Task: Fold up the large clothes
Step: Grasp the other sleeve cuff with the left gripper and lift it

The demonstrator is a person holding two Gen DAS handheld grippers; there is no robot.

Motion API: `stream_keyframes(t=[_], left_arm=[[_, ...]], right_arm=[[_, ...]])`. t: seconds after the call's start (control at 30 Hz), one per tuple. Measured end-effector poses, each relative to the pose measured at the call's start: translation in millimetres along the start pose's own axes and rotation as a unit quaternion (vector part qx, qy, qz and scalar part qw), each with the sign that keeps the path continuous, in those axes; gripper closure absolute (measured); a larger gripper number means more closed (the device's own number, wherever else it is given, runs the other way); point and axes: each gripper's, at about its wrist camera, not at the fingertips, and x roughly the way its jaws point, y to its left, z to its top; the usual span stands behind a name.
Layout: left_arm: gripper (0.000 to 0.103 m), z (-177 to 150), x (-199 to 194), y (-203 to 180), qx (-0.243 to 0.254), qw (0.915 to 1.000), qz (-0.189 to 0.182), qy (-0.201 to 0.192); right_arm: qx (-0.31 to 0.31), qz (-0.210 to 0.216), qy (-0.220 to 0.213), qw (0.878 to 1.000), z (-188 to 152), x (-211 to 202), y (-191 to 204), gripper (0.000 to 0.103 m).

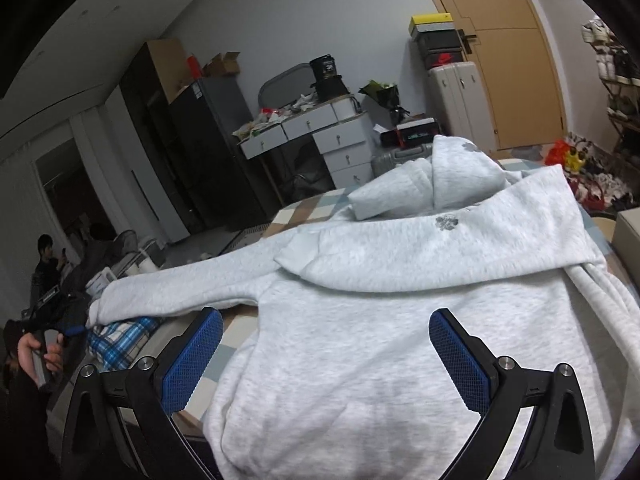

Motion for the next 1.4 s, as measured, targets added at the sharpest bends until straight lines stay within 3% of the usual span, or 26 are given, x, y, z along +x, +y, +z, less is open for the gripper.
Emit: stream_keyframes(t=[0.1, 0.2, 0.23, 0.27, 0.33, 0.4, 0.47, 0.5, 0.57, 0.7, 0.8, 0.87, 0.93, 1.03, 1.1, 1.17, 1.4], left_arm=[[0.001, 9.3, 35.6, 1.6, -0.024, 0.995, -0.072, 0.064], [0.002, 14.5, 52.2, 1.6, -0.044, 0.9935, -0.081, 0.066], [0.007, 15.2, 61.9, 0.1, -0.061, 0.9915, -0.089, 0.073], [0.019, 13.4, 66.5, -3.0, -0.07, 0.9901, -0.096, 0.075], [0.028, 11.3, 75.5, -15.3, -0.077, 0.9899, -0.089, 0.079], [0.034, 14.5, 75.4, -28.4, -0.056, 0.9921, -0.084, 0.075], [0.053, 17.8, 70.1, -51.1, -0.011, 0.9972, -0.054, 0.051], [0.059, 21.0, 63.8, -49.7, 0.002, 0.9977, -0.053, 0.042], [0.08, 26.9, 56.5, -54.6, 0.024, 0.9979, -0.056, 0.024], [0.081, 31.8, 60.7, -53.1, 0.043, 0.9979, -0.048, 0.0], [0.077, 30.2, 76.7, -39.1, 0.007, 0.9988, -0.046, 0.014], [0.056, 25.7, 80.5, -23.8, -0.028, 0.9966, -0.071, 0.03], [0.042, 22.6, 80.2, -16.8, -0.048, 0.9952, -0.08, 0.031], [0.042, 20.3, 82.5, -19.4, -0.055, 0.9953, -0.078, 0.019], [0.046, 19.5, 85.1, -24.8, -0.047, 0.9959, -0.077, 0.012], [0.069, 19.3, 82.3, -29.4, -0.033, 0.9972, -0.066, 0.012], [0.09, 30.8, 63.7, -52.3, 0.029, 0.9993, -0.023, -0.009]], right_arm=[[-0.002, -0.01, 0.007, 1.0, -1.1, 2.9, -2.8, 0.0], [0.008, -0.013, 0.009, 1.0, -0.4, 2.2, -9.0, 0.0], [0.014, -0.015, 0.008, 1.0, -0.2, 1.8, -11.9, 0.0], [0.02, -0.017, 0.009, 1.0, 0.1, 1.9, -14.7, 0.0], [0.031, -0.016, 0.012, 0.999, 1.5, 1.4, -19.5, 0.0], [0.044, -0.014, 0.015, 0.999, 2.3, 2.4, -23.9, 0.0], [0.063, -0.013, 0.019, 0.998, 2.8, 3.0, -29.6, 0.0], [0.069, -0.012, 0.019, 0.997, 3.1, 2.2, -31.5, 0.0], [0.071, -0.013, 0.015, 0.997, 3.6, -0.6, -33.4, 0.0], [0.071, -0.013, 0.007, 0.997, 4.9, -5.0, -33.2, 0.0], [0.076, -0.011, 0.009, 0.997, 4.5, -5.3, -34.3, 0.0], [0.076, -0.01, 0.012, 0.997, 4.0, -4.9, -34.5, 0.0], [0.074, -0.012, 0.012, 0.997, 3.9, -4.8, -34.1, 0.0], [0.076, -0.014, 0.013, 0.997, 3.5, -3.7, -35.4, 0.0], [0.079, -0.014, 0.014, 0.997, 3.1, -3.2, -36.3, 0.0], [0.079, -0.013, 0.018, 0.997, 2.7, -2.2, -36.9, 0.0], [0.077, -0.015, 0.021, 0.997, 3.4, -1.9, -37.5, 0.0]])
